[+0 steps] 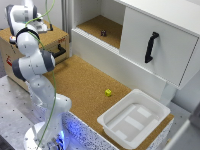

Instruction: Turn off the green light

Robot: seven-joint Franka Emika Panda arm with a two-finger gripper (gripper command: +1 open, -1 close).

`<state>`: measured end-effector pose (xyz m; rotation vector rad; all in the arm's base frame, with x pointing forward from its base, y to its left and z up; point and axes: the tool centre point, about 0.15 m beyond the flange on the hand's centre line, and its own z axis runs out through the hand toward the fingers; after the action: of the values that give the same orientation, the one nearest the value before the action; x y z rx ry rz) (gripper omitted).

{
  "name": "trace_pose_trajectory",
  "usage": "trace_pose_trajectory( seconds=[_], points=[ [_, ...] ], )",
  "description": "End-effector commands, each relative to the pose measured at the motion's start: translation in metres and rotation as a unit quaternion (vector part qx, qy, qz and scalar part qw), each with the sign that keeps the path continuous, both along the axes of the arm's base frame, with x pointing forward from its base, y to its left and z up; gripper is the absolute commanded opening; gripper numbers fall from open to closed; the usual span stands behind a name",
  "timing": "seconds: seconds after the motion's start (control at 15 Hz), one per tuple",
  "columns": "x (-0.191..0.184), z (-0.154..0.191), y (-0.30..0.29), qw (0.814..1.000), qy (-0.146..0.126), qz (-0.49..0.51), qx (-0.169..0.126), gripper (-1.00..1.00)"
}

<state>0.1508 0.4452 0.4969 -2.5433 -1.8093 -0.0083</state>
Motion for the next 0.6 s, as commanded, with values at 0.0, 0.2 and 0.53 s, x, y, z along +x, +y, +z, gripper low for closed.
trace_pose_trajectory(
  seconds=[0.0,0.2,0.53],
  points=[
    [-0.019,0.002,0.011,0.999,0.007,0.012,-0.051,-1.00],
    [-0.004,-0.009,0.008,1.000,0.013,-0.004,-0.026,-1.00],
    [0.013,-0.035,0.004,0.999,0.023,-0.034,0.000,-1.00]
  ],
)
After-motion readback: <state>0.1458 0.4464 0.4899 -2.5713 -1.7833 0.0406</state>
